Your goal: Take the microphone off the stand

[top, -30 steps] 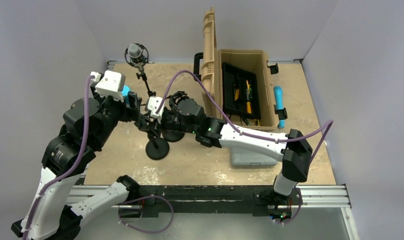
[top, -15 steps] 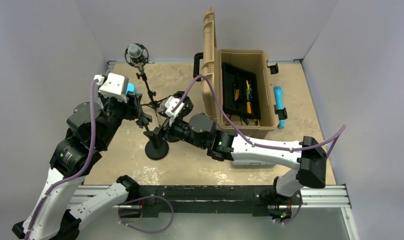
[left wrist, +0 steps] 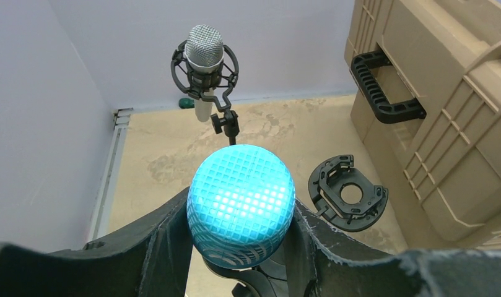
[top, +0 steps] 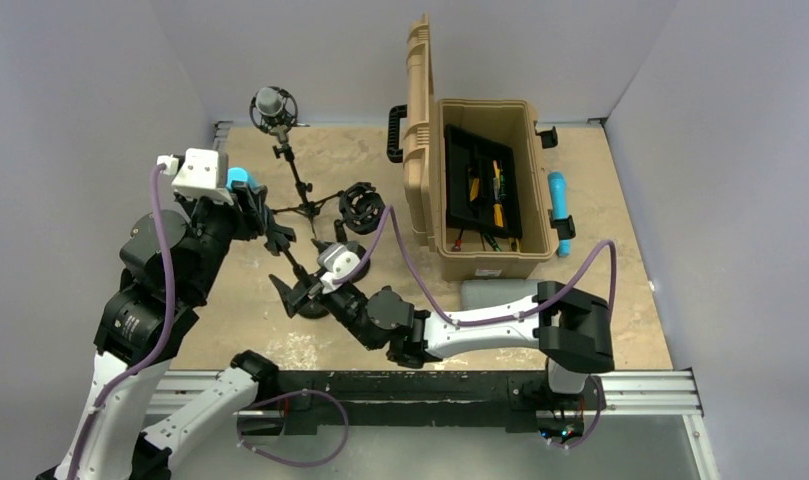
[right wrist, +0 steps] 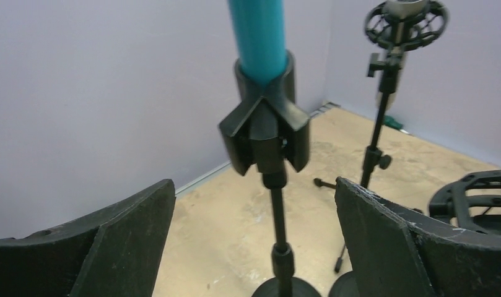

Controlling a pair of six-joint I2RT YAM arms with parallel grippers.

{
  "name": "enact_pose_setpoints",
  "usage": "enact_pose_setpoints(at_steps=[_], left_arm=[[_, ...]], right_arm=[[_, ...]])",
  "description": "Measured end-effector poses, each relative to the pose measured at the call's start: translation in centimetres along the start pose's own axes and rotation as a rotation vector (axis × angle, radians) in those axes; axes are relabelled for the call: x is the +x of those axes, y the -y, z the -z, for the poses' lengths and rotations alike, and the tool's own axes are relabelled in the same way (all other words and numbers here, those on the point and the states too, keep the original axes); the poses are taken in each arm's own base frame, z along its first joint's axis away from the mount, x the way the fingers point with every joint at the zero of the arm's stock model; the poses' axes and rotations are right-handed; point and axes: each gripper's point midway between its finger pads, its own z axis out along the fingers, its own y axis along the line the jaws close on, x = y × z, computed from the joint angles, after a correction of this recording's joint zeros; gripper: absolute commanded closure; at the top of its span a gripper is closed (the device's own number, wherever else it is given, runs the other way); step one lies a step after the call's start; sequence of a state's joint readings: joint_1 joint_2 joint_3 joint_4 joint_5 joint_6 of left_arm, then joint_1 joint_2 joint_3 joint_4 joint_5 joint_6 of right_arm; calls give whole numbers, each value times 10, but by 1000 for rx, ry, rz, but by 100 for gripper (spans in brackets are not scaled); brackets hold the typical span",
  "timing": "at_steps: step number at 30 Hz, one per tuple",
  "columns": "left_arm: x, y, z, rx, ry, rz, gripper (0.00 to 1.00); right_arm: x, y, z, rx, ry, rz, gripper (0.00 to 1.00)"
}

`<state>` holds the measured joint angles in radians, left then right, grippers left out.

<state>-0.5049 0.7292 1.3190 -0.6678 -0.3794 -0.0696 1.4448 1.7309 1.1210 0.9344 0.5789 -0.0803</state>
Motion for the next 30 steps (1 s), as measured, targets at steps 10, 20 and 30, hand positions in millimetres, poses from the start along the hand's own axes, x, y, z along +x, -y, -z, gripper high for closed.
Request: enact_pose_setpoints(at_steps=[10, 20, 30], left_arm=[[0, -7, -1, -16, 1, 51, 100], [0, -3, -1, 7, 0, 51, 100], [0, -4, 0, 8, 3, 52, 100]], right_arm=[[-15, 16, -22, 84, 88, 42, 1], [-2, 23, -50, 82, 102, 68, 6], [0, 26, -54, 60, 114, 97, 22]])
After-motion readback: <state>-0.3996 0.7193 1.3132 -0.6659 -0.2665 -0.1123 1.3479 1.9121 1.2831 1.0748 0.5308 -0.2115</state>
